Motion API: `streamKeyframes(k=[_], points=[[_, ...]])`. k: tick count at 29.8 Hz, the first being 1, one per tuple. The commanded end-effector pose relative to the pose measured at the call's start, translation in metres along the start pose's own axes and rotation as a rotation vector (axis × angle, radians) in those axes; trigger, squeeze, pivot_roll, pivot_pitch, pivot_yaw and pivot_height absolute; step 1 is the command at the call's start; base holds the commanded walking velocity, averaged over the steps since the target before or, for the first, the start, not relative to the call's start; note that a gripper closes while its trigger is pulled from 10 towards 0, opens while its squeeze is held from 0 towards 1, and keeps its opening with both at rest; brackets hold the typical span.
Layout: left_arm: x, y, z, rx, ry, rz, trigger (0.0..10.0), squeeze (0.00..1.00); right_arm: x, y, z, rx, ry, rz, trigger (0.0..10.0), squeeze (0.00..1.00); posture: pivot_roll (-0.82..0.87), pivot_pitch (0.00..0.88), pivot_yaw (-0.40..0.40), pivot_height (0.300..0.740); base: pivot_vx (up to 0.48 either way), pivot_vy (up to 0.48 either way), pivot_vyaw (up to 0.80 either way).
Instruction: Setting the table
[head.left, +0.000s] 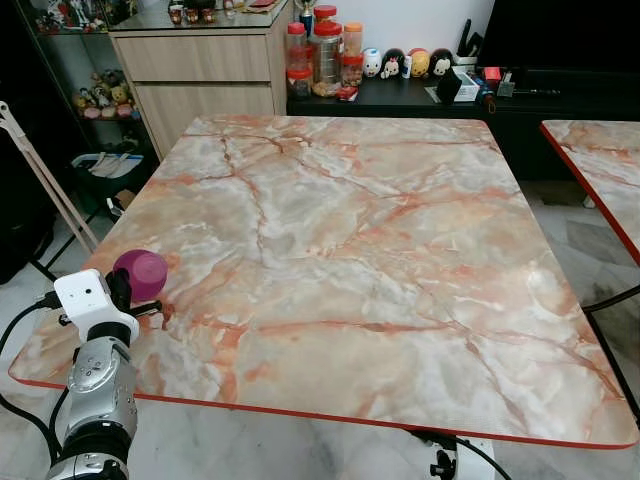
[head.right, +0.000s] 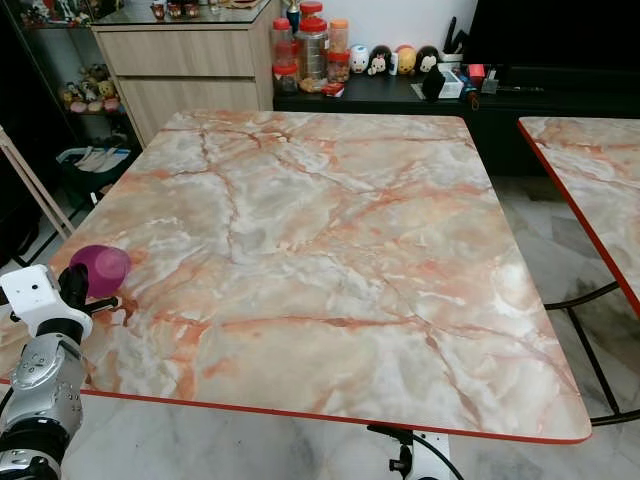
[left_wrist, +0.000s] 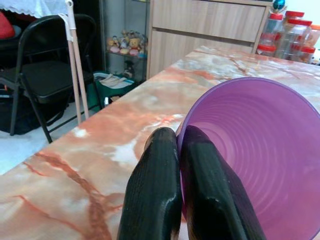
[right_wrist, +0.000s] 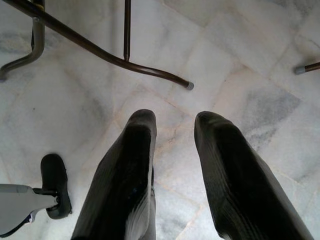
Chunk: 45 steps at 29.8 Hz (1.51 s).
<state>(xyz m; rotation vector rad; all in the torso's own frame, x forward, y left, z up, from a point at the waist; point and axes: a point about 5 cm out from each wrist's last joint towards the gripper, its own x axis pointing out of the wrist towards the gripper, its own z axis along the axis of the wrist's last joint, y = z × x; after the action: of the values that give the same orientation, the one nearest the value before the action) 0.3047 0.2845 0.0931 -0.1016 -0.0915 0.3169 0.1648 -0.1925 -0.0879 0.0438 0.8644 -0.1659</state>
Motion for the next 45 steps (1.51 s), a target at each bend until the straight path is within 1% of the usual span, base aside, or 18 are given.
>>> streamKeyframes(k=[1,8,12,13,15,19,22,34,45], points=[[0.001,0.005,0.004,0.016,-0.010,0.010,10.0,0.00,0.000,-0.001,0.001,0.010,-0.005,-0.009,10.0,0.00,0.05,0.000,0.006,0.740,0.000,0.000,0.00],[-0.001,0.005,0.004,0.020,-0.010,0.015,10.0,0.00,0.001,0.001,0.000,0.009,0.011,-0.012,10.0,0.00,0.05,0.000,0.005,0.740,0.000,-0.258,0.00],[-0.001,0.005,0.002,0.018,-0.006,0.017,10.0,0.00,0.000,0.000,-0.002,0.010,0.019,-0.014,10.0,0.00,0.05,0.000,0.007,0.740,0.000,-0.262,-0.54],[-0.002,0.005,0.001,0.019,-0.003,0.017,10.0,0.00,-0.001,-0.001,-0.006,-0.018,0.051,-0.021,10.0,0.00,0.05,0.000,0.008,0.740,0.000,-0.262,0.00],[-0.002,0.004,0.001,0.018,-0.002,0.018,10.0,0.00,-0.002,-0.002,-0.011,-0.037,0.073,-0.034,10.0,0.00,0.04,0.000,0.007,0.740,0.000,-0.262,0.00],[-0.002,0.003,0.001,0.015,-0.001,0.018,10.0,0.00,-0.002,-0.003,-0.012,-0.002,0.070,-0.035,10.0,0.00,0.05,0.000,0.006,0.740,0.000,-0.262,0.00],[-0.001,0.002,0.002,0.013,-0.006,0.016,10.0,0.00,-0.004,-0.004,-0.018,-0.017,0.084,-0.031,10.0,0.00,0.05,0.000,0.006,0.740,0.000,-0.262,0.00],[-0.001,0.001,0.003,0.007,-0.015,0.021,10.0,0.00,-0.005,-0.005,-0.020,-0.009,0.088,-0.035,10.0,0.00,0.05,0.000,0.000,0.740,0.000,-0.263,0.00],[-0.003,0.006,0.004,0.012,-0.024,0.036,10.0,0.00,-0.006,-0.005,-0.020,-0.006,0.085,-0.035,10.0,0.00,0.05,0.000,0.000,0.740,0.000,-0.262,0.00]])
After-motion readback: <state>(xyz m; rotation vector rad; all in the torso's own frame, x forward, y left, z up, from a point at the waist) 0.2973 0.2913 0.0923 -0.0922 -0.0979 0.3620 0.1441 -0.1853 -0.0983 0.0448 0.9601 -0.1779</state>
